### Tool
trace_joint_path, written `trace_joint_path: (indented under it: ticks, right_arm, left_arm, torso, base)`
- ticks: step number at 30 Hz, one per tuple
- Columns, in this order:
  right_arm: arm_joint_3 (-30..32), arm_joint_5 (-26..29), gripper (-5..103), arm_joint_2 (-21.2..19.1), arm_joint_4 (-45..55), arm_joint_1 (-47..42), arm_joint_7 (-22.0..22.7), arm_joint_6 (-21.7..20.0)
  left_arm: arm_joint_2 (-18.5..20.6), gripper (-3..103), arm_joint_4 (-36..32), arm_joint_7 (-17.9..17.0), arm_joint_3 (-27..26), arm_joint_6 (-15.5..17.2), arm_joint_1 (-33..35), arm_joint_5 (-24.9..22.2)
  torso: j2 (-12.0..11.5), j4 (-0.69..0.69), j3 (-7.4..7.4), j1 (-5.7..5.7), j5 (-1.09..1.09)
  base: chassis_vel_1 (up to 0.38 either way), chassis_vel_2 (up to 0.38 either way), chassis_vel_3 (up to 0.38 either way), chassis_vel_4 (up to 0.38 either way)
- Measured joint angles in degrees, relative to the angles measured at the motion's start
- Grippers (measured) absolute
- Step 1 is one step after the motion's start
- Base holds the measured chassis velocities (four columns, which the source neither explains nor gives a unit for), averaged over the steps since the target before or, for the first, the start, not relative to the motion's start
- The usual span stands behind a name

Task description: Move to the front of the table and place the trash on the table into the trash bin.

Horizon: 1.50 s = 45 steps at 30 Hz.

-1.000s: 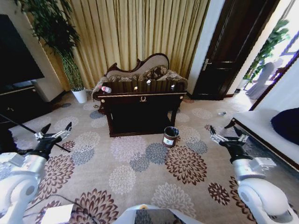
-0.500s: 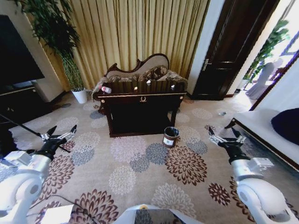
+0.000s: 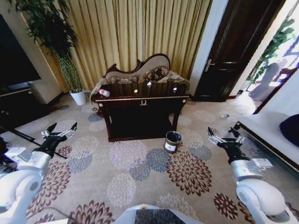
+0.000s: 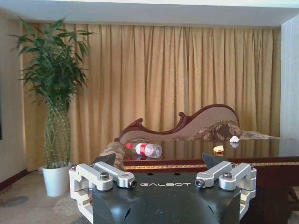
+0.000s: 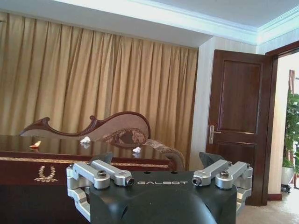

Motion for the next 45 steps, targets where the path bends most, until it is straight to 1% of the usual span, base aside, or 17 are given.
trace_joint_path:
  ticks: [1, 3, 5, 8, 9, 10, 14, 19, 27, 29, 30, 31, 35, 37, 39, 41, 45]
  right_arm:
    - [0.0, -0.02, 100, -0.05, -0.02, -0.02, 0.0, 0.02]
    - [0.02, -0.03, 100, -0.07, -0.05, -0.02, 0.0, 0.05]
    - [0.03, -0.13, 100, -0.07, -0.23, -0.07, -0.04, 0.05]
    - [0.01, -0.13, 100, -0.03, -0.25, -0.1, -0.06, 0.06]
    - [-0.04, -0.15, 100, 0.01, -0.26, -0.14, -0.07, 0.05]
    - [-0.16, -0.21, 100, 0.03, -0.27, -0.15, -0.12, 0.06]
    - [-0.5, -0.41, 100, 0.04, -0.38, -0.05, -0.17, 0.06]
    - [-0.61, -0.48, 100, 0.0, -0.4, -0.02, -0.23, 0.05]
    - [-0.69, -0.64, 100, 0.12, -0.51, 0.06, -0.29, 0.05]
    - [-0.7, -0.66, 100, 0.17, -0.52, 0.06, -0.32, 0.07]
    - [-0.71, -0.7, 100, 0.2, -0.52, 0.06, -0.38, 0.12]
    - [-0.71, -0.71, 100, 0.2, -0.52, 0.06, -0.4, 0.14]
    - [-0.78, -0.74, 100, 0.22, -0.52, 0.07, -0.56, 0.34]
    - [-0.81, -0.7, 100, 0.17, -0.52, 0.13, -0.87, 0.5]
    - [-0.89, -0.64, 100, 0.03, -0.52, 0.23, -0.97, 0.56]
    - [-0.91, -0.62, 100, -0.05, -0.51, 0.28, -0.99, 0.56]
    - [-0.95, -0.62, 100, -0.23, -0.6, 0.48, -1.08, 0.56]
  left_arm:
    - [0.07, 100, 0.07, 0.0, 0.26, -0.04, -0.15, 0.03]
    - [0.09, 100, 0.12, 0.0, 0.45, -0.08, -0.25, 0.05]
    - [0.1, 100, 0.3, 0.0, 0.8, -0.23, -0.45, 0.1]
    - [0.12, 100, 0.41, 0.0, 0.93, -0.33, -0.51, 0.11]
    - [0.13, 100, 0.51, 0.0, 0.96, -0.37, -0.52, 0.11]
    - [0.15, 100, 0.6, 0.0, 0.96, -0.4, -0.52, 0.11]
    - [0.19, 100, 0.91, 0.05, 0.87, -0.78, -0.4, 0.12]
    - [0.16, 100, 1.05, 0.14, 0.87, -1.07, -0.27, 0.18]
    - [-0.17, 100, 1.09, 0.27, 0.85, -1.38, -0.04, 0.38]
    - [-0.26, 100, 1.1, 0.28, 0.83, -1.47, 0.0, 0.45]
    - [-0.39, 100, 1.12, 0.32, 0.83, -1.53, 0.03, 0.54]
    - [-0.44, 100, 1.13, 0.32, 0.84, -1.54, 0.03, 0.6]
    - [-0.69, 100, 1.13, 0.33, 1.01, -1.57, 0.08, 0.78]
    - [-0.97, 100, 0.86, 0.34, 1.2, -1.59, 0.17, 0.92]
    - [-1.14, 100, 0.73, 0.35, 1.26, -1.61, 0.2, 1.0]
    - [-1.18, 100, 0.72, 0.36, 1.26, -1.61, 0.24, 1.05]
    - [-1.31, 100, 0.59, 0.36, 1.21, -1.64, 0.37, 1.16]
  torso:
    - [0.0, -0.02, 0.0, 0.02, -0.07]
    - [0.0, 0.01, 0.0, 0.01, -0.08]
    - [0.0, 0.06, 0.0, 0.0, 0.02]
    - [0.0, 0.01, 0.0, 0.0, 0.02]
    - [0.0, 0.0, 0.0, 0.0, -0.02]
    - [0.01, 0.0, -0.01, -0.01, -0.06]
    - [0.04, 0.02, -0.02, -0.04, -0.02]
    - [0.04, 0.01, -0.02, -0.04, -0.05]
    - [0.01, 0.03, -0.01, -0.02, -0.01]
    - [0.01, 0.03, -0.01, -0.02, 0.01]
    - [0.02, -0.02, -0.01, -0.02, -0.02]
    - [0.02, -0.02, -0.01, -0.02, -0.05]
    - [0.02, 0.02, -0.01, -0.02, -0.06]
    - [0.02, 0.05, -0.02, -0.03, 0.01]
    - [0.02, 0.0, -0.01, -0.02, -0.03]
    - [0.01, 0.0, -0.01, -0.01, -0.08]
    - [0.01, 0.01, -0.01, -0.02, -0.02]
  base:
    - [-0.278, 0.267, 0.294, -0.273]
    - [-0.274, 0.267, 0.28, -0.274]
    - [-0.236, 0.291, 0.253, -0.268]
    - [-0.223, 0.224, 0.227, -0.226]
    - [-0.24, 0.199, 0.244, -0.21]
    - [-0.264, 0.194, 0.244, -0.251]
    - [-0.24, 0.236, 0.219, -0.23]
    - [-0.227, 0.243, 0.231, -0.232]
    - [-0.273, 0.269, 0.289, -0.257]
    - [-0.279, 0.242, 0.277, -0.265]
    - [-0.265, 0.2, 0.253, -0.262]
    - [-0.255, 0.2, 0.253, -0.245]
    - [-0.231, 0.282, 0.226, -0.256]
    - [-0.21, 0.298, 0.258, -0.273]
    - [-0.237, 0.218, 0.236, -0.254]
    - [-0.234, 0.199, 0.227, -0.243]
    - [-0.22, 0.228, 0.224, -0.25]
